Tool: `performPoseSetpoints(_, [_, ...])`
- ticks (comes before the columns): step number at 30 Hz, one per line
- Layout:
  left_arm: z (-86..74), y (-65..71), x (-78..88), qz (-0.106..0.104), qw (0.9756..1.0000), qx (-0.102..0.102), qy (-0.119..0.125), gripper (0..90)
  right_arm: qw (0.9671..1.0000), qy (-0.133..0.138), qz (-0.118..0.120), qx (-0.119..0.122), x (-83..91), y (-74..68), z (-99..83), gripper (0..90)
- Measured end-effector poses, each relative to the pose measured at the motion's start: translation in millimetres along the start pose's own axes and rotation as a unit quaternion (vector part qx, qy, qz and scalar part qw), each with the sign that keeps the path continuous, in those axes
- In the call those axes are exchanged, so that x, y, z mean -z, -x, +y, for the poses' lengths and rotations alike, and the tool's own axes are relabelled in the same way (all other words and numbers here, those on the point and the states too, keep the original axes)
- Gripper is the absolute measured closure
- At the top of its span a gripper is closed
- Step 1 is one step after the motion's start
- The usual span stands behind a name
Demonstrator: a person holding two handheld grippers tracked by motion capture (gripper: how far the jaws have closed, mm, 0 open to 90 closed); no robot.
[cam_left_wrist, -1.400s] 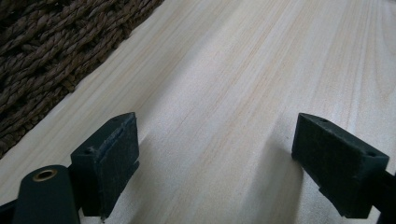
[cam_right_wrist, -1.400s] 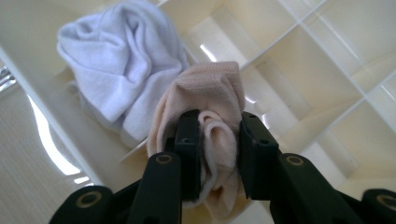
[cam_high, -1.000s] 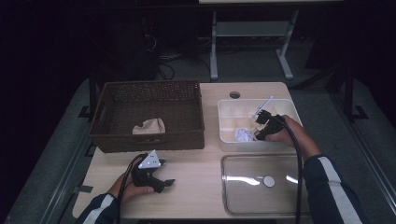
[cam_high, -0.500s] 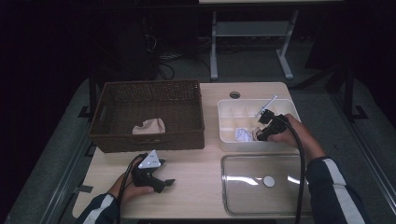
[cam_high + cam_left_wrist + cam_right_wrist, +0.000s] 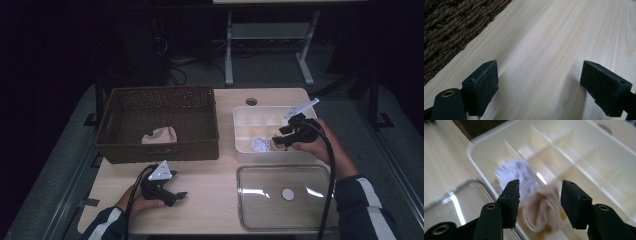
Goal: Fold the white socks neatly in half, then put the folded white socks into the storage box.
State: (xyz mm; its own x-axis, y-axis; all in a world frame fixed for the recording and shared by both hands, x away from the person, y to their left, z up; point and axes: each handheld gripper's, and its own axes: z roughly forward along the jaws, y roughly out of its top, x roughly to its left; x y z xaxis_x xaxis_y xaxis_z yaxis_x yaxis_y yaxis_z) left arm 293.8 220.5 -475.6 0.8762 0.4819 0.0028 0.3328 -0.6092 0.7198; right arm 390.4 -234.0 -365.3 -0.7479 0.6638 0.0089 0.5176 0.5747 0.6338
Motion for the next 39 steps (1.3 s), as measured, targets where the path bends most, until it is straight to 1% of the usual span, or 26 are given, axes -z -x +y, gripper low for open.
performPoseSetpoints(1, [0.0, 0.3, -0.3, 0.000, 1.0000, 0.002, 0.002, 13.9, 0.9997, 0.024, 0.010, 0.004, 1.8, -7.9, 2.0, 47.5])
performPoseSetpoints(2, [-0.1, 0.6, -0.4, -0.001, 1.0000, 0.005, 0.002, 13.9, 0.9997, 0.024, 0.010, 0.004, 1.8, -7.9, 2.0, 47.5])
performPoseSetpoints(4, [0.1, 0.4, -0.4, -0.001, 1.0000, 0.004, 0.003, 13.9, 0.9988, 0.045, 0.010, 0.019, 3.0, -18.7, 4.4, 45.9])
performPoseSetpoints(6, [0.2, 0.1, -0.4, -0.001, 1.0000, 0.003, 0.002, 13.9, 0.9966, 0.068, 0.032, 0.033, 4.1, -32.3, 6.8, 45.5])
performPoseSetpoints(8, [0.4, -0.2, -0.5, -0.002, 1.0000, 0.001, 0.001, 13.9, 0.9948, 0.083, 0.039, 0.045, 2.2, -46.3, 9.8, 43.8])
performPoseSetpoints(11, [0.6, -0.3, -0.7, -0.003, 1.0000, 0.002, 0.002, 13.9, 0.9920, 0.087, 0.059, 0.070, -5.3, -67.7, 14.1, 41.6])
performPoseSetpoints(12, [0.6, -0.3, -0.8, -0.003, 1.0000, 0.002, 0.002, 13.9, 0.9907, 0.087, 0.061, 0.085, -8.9, -75.9, 15.5, 40.3])
performPoseSetpoints(14, [0.7, -0.3, -0.8, -0.003, 1.0000, 0.002, 0.002, 13.9, 0.9870, 0.087, 0.082, 0.107, -19.1, -94.9, 17.7, 39.2])
performPoseSetpoints(16, [0.6, 0.6, -1.0, -0.004, 1.0000, 0.008, 0.002, 14.0, 0.9846, 0.084, 0.088, 0.126, -29.1, -109.9, 18.1, 37.3])
performPoseSetpoints(19, [0.3, 0.4, -0.5, -0.003, 1.0000, 0.005, 0.002, 14.0, 0.9815, 0.065, 0.102, 0.148, -49.3, -133.8, 15.5, 34.1])
performPoseSetpoints(21, [0.8, 0.3, 0.2, -0.004, 1.0000, 0.003, -0.002, 14.0, 0.9801, 0.049, 0.103, 0.162, -61.6, -145.4, 13.2, 33.1])
performPoseSetpoints(23, [1.4, 0.4, 1.0, -0.003, 1.0000, 0.004, -0.006, 14.2, 0.9801, 0.036, 0.111, 0.161, -75.1, -152.4, 9.8, 32.3])
performPoseSetpoints(24, [2.0, 0.7, 1.4, -0.002, 0.9999, 0.007, -0.011, 14.4, 0.9796, 0.036, 0.116, 0.160, -81.6, -156.4, 7.3, 32.4])
performPoseSetpoints(26, [4.1, 1.5, 2.5, -0.015, 0.9997, 0.013, -0.015, 14.9, 0.9776, 0.020, 0.114, 0.176, -91.9, -161.4, 4.3, 31.1])
performPoseSetpoints(27, [5.3, 1.4, 3.7, -0.018, 0.9997, 0.010, -0.015, 18.8, 0.9761, 0.012, 0.121, 0.180, -95.7, -164.9, 2.9, 30.6])
performPoseSetpoints(28, [5.8, 0.7, 4.4, -0.021, 0.9996, 0.011, -0.014, 22.7, 0.9738, 0.011, 0.123, 0.191, -97.8, -164.1, 1.9, 31.4])
performPoseSetpoints(29, [6.9, 0.6, 5.3, -0.031, 0.9993, 0.018, -0.011, 21.5, 0.9745, 0.012, 0.124, 0.187, -98.6, -164.5, 0.8, 31.5])
performPoseSetpoints(30, [8.2, 0.3, 6.9, -0.038, 0.9992, 0.013, -0.010, 20.8, 0.9742, 0.012, 0.122, 0.189, -100.2, -165.0, -0.3, 31.3])
performPoseSetpoints(31, [9.6, 1.3, 9.1, -0.040, 0.9991, 0.009, -0.007, 21.6, 0.9745, 0.010, 0.122, 0.188, -100.6, -166.2, -1.2, 31.7])
performPoseSetpoints(32, [11.0, 1.5, 11.9, -0.047, 0.9989, 0.011, -0.001, 22.0, 0.9749, 0.009, 0.121, 0.186, -101.4, -166.8, -1.5, 31.7])
performPoseSetpoints(33, [12.8, 1.5, 15.6, -0.055, 0.9983, 0.015, 0.009, 21.9, 0.9744, 0.009, 0.123, 0.188, -101.8, -167.4, -1.4, 31.7])
performPoseSetpoints(34, [14.9, 2.6, 18.8, -0.058, 0.9982, 0.010, 0.012, 21.9, 0.9737, 0.013, 0.128, 0.188, -101.5, -168.5, -1.0, 31.7])
performPoseSetpoints(35, [16.8, 2.8, 21.9, -0.058, 0.9982, 0.004, 0.013, 21.7, 0.9719, 0.019, 0.130, 0.195, -101.6, -168.4, -0.4, 32.0])
performPoseSetpoints(37, [23.8, 3.7, 32.6, -0.056, 0.9980, 0.003, 0.031, 20.8, 0.9718, 0.020, 0.132, 0.194, -100.7, -171.5, -0.3, 32.0])
performPoseSetpoints(38, [27.6, 3.6, 38.2, -0.052, 0.9979, 0.001, 0.038, 20.9, 0.9709, 0.022, 0.134, 0.198, -100.5, -172.3, -0.6, 32.0])
performPoseSetpoints(39, [31.7, 3.0, 43.8, -0.042, 0.9982, -0.004, 0.042, 20.9, 0.9699, 0.022, 0.138, 0.200, -101.1, -173.3, -1.6, 32.2])
